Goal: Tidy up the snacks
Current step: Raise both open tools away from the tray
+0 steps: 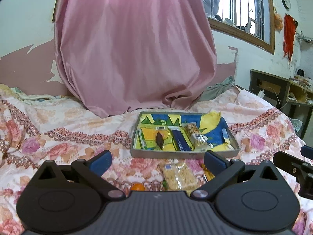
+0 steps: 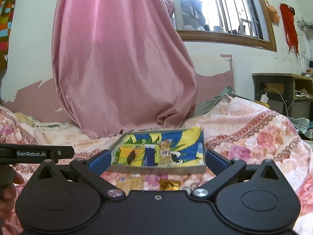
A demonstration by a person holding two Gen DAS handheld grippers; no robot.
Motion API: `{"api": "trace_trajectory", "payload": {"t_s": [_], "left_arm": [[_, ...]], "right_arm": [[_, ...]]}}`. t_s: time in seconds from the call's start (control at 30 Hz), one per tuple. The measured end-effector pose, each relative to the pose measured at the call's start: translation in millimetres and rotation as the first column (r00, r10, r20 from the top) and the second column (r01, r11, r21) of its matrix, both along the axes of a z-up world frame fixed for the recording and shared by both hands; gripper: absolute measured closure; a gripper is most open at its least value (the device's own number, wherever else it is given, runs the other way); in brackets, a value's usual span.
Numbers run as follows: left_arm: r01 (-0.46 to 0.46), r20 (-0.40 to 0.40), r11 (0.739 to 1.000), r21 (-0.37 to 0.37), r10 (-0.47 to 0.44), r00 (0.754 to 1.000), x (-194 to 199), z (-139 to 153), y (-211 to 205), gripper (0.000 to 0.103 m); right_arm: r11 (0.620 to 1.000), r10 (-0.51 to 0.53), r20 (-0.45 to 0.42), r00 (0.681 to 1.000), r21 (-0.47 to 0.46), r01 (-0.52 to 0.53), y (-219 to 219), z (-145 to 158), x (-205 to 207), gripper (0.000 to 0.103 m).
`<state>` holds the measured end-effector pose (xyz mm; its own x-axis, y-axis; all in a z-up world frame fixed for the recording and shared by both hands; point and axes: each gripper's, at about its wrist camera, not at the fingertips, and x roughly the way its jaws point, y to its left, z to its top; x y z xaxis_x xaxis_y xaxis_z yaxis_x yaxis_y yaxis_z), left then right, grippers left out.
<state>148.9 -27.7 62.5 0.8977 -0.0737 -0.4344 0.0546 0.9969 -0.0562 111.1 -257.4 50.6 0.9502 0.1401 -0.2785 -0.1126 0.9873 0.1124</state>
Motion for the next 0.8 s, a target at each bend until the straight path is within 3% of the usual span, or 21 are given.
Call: {"api": "trace_trajectory", "payload": {"t_s": [0.37, 0.8], "left_arm": [[0.022, -0.030, 0.999, 0.027, -0.021, 0.999, -46.4, -18.4, 1.8, 0.001], [0.024, -0.148, 0.999, 0.040, -0.018, 0.989, -74.0, -52.4, 14.4, 0.001]], "right_arm": [[1.000, 0.004, -0.054, 0.999, -0.006, -0.004, 5.5, -10.4, -43.7, 0.001], [0.999, -0.050, -0.166, 0.985, -0.029, 0.046, 7.4, -19.9, -67.3, 0.001]]}}
